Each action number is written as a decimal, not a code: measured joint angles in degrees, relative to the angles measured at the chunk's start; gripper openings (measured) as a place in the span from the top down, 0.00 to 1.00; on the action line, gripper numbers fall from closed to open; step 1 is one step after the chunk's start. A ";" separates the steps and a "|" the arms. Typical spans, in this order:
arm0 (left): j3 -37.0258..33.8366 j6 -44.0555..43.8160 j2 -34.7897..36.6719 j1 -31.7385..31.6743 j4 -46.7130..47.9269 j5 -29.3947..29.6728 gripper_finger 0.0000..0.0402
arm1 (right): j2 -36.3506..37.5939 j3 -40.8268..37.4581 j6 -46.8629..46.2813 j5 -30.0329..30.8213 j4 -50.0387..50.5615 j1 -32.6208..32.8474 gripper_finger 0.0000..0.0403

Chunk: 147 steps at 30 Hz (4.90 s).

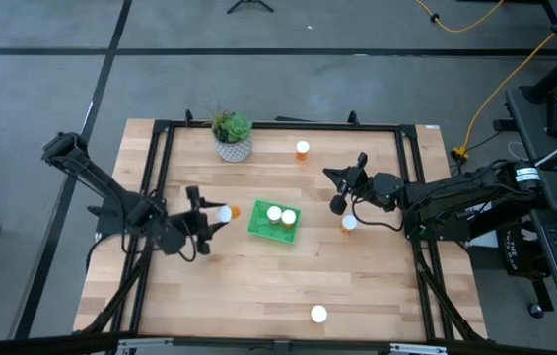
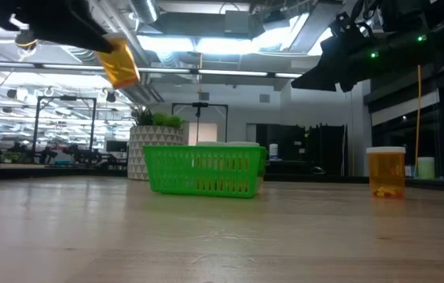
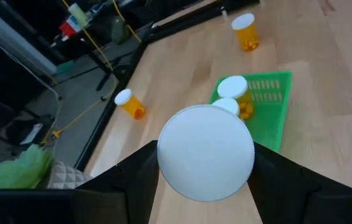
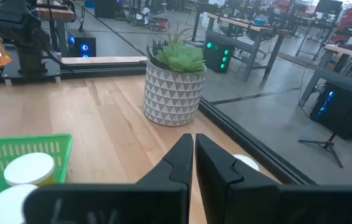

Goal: Pick and place pill bottles into a basket
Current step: Put the orange medicine bottle into the green bin

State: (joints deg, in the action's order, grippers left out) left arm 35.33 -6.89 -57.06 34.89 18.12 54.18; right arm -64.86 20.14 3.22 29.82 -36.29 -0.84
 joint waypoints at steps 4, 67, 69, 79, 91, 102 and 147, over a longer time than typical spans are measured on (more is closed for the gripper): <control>0.00 2.72 -0.57 -4.22 -4.50 -5.77 0.47 | 0.00 0.00 0.00 0.00 0.00 0.00 0.94; -0.26 12.12 -24.06 -28.81 -27.51 -34.84 0.47 | 0.00 0.00 -3.13 -0.02 2.10 0.00 0.94; -0.26 12.12 -24.06 -28.81 -27.38 -35.28 0.47 | 0.00 0.00 -3.10 0.00 2.10 0.00 0.94; -0.26 12.00 -24.06 -28.81 -27.01 -35.80 0.47 | 0.00 0.00 -3.17 -0.01 2.11 0.00 0.94; -0.26 11.97 -24.06 -29.81 -26.89 -35.90 0.47 | 0.00 0.00 -3.19 0.00 2.10 0.00 0.94; -0.26 10.64 -27.68 -31.30 -27.31 -38.00 0.47 | 0.00 0.00 -3.19 -0.01 2.10 0.00 0.94; -0.26 10.66 -28.83 -31.30 -28.77 -36.18 0.44 | 0.00 0.00 -3.21 -0.02 2.09 0.00 0.94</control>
State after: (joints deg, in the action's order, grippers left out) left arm 35.07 3.77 -85.89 3.60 -10.66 18.00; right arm -64.86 20.14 0.01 29.80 -34.20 -0.84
